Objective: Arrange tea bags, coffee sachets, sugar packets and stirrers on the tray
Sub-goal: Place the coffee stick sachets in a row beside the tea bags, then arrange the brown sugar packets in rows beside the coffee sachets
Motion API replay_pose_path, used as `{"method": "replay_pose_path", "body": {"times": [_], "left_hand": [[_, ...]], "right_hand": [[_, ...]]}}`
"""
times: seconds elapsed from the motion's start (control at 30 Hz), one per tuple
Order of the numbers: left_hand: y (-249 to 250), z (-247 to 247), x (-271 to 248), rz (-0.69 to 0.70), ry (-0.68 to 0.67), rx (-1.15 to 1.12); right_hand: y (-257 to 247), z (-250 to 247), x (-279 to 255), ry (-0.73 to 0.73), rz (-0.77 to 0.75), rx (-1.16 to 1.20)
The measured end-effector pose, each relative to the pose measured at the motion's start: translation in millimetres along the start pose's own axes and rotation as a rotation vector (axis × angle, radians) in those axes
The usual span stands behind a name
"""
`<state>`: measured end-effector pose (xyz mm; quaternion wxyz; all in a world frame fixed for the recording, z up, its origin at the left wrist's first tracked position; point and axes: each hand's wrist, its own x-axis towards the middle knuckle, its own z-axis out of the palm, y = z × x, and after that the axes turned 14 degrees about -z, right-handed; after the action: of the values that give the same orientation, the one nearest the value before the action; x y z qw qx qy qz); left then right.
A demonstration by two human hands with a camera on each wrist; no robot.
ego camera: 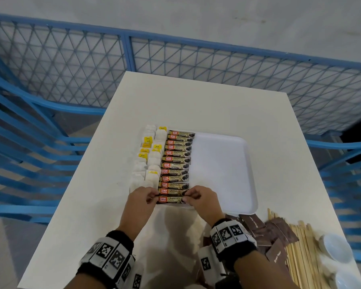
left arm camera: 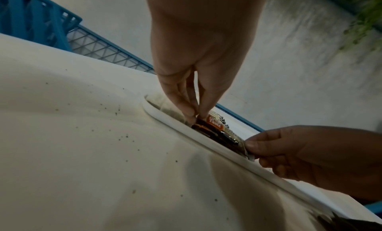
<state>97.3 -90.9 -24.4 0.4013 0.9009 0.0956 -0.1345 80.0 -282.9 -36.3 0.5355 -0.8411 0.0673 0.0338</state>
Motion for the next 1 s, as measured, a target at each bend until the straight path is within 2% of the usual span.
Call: {"method": "replay_pose_path", "body": {"times": [0.1, 0.23, 0.43, 0.7, 0.77, 0.9, 1.0], "left_hand": [[-5, 0, -1, 0.016, 0.005, 0.1], [-4, -7, -9, 0.041, -0.035, 0.122], [9, 1, -24, 0.132, -0.275, 0.166], [38, 44, -49, 0.318, -0.513, 0.293], [48, 54, -56, 0.342, -0.575, 0.379], [63, 74, -65, 0.351, -0.666, 0.478], [70, 87, -66, 0.315, -0.684, 0.505]], "right_hand": [[0, 1, 2, -0.015, 0.006, -0.045], [0, -2, 5, -0.031, -0.013, -0.109], [-9, -34, -11, 0.02, -0.076, -0.166], [7, -120, -80, 0.055, -0.03, -0.479], [20, -130, -93, -0.015, -0.047, -0.601], [40, -129, -106, -0.294, -0.057, -0.679], [46, -124, -105, -0.317, -0.127, -0.717]]}}
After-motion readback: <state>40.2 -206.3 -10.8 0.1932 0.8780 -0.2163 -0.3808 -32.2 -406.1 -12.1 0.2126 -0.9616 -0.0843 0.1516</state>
